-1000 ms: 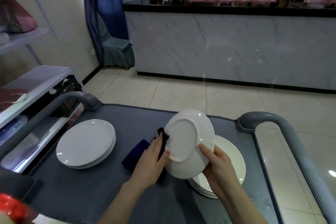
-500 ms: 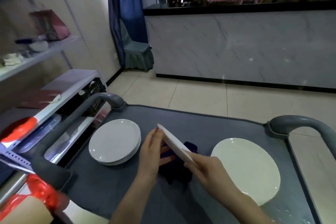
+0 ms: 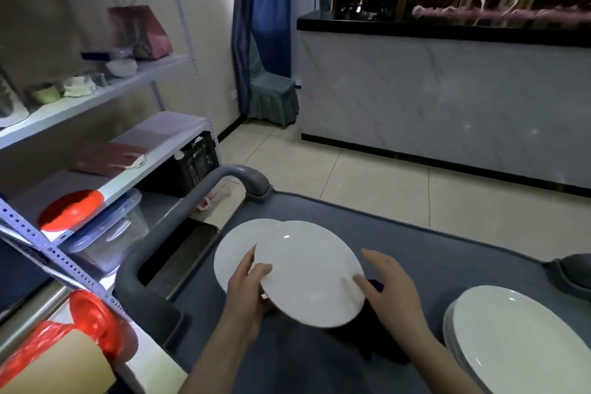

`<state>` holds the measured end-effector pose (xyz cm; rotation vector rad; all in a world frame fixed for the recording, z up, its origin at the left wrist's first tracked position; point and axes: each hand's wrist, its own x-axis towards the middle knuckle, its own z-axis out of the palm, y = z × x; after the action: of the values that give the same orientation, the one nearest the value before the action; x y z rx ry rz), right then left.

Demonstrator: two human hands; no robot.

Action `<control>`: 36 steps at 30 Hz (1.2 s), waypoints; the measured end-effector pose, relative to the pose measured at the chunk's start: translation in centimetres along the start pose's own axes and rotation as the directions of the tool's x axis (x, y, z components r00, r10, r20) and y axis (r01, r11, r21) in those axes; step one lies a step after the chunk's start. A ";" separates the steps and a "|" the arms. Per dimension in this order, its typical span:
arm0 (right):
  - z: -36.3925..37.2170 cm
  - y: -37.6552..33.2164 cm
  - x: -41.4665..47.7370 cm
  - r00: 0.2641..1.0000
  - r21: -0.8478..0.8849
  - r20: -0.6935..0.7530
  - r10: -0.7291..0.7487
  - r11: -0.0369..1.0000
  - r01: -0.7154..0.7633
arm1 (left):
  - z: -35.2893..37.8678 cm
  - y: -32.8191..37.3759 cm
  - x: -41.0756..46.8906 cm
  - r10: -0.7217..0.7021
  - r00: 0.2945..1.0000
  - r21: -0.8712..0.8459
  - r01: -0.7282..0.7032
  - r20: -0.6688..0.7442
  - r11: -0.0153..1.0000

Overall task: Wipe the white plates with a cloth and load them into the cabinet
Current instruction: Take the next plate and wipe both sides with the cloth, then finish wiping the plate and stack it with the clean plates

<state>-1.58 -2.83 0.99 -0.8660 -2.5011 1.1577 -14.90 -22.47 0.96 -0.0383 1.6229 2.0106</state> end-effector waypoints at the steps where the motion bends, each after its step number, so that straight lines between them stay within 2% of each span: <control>1: 0.7 -0.2 0.4 0.997 0.001 -0.010 0.073 0.997 -0.073 | -0.8 0.2 0.6 -0.005 1.000 -0.001 0.005 0.010 1.000; 3: 2.2 -0.7 1.0 0.985 0.091 0.023 0.170 0.981 -0.171 | -2.4 0.6 1.8 -0.024 0.999 -0.001 0.024 0.026 1.000; 6: 4.5 -1.5 2.0 0.971 0.245 0.060 0.230 0.940 -0.238 | -4.4 0.7 3.8 -0.030 0.999 0.013 0.029 0.041 0.999; 9: 6.7 -2.3 3.1 0.946 0.402 0.109 0.306 0.857 -0.323 | -6.2 0.5 5.9 -0.023 1.000 0.045 0.023 -0.004 0.999; 11: 8.0 -3.0 3.8 0.927 0.503 0.159 0.340 0.780 -0.372 | -7.3 0.3 7.2 0.007 0.999 0.111 -0.003 -0.036 0.994; 15: 10.8 -3.8 4.9 0.925 0.576 0.136 0.356 0.731 -0.366 | -8.8 -0.1 9.4 0.134 0.983 0.249 -0.099 -0.126 0.963; 19: 13.1 -3.9 5.9 0.913 0.574 0.091 0.397 0.728 -0.374 | -9.9 0.1 10.9 0.218 0.966 0.448 -0.136 -0.136 0.884; 22: 14.2 -3.4 6.3 0.900 0.537 0.083 0.428 0.742 -0.402 | -10.5 0.1 11.9 0.215 0.970 0.556 -0.116 -0.116 0.823; 27: 15.2 -2.8 6.3 0.888 0.458 0.062 0.455 0.778 -0.430 | -10.5 -0.5 12.8 0.290 0.947 0.619 -0.146 -0.138 0.772; 36: 15.1 -3.2 6.0 0.911 0.324 0.041 0.409 0.857 -0.400 | -11.1 -2.1 12.4 0.264 0.946 0.611 -0.098 -0.188 0.786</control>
<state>-14.49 -10.03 -6.53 -1.3360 -2.0631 1.6170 -27.96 -27.48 -8.30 0.0932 2.4598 1.5755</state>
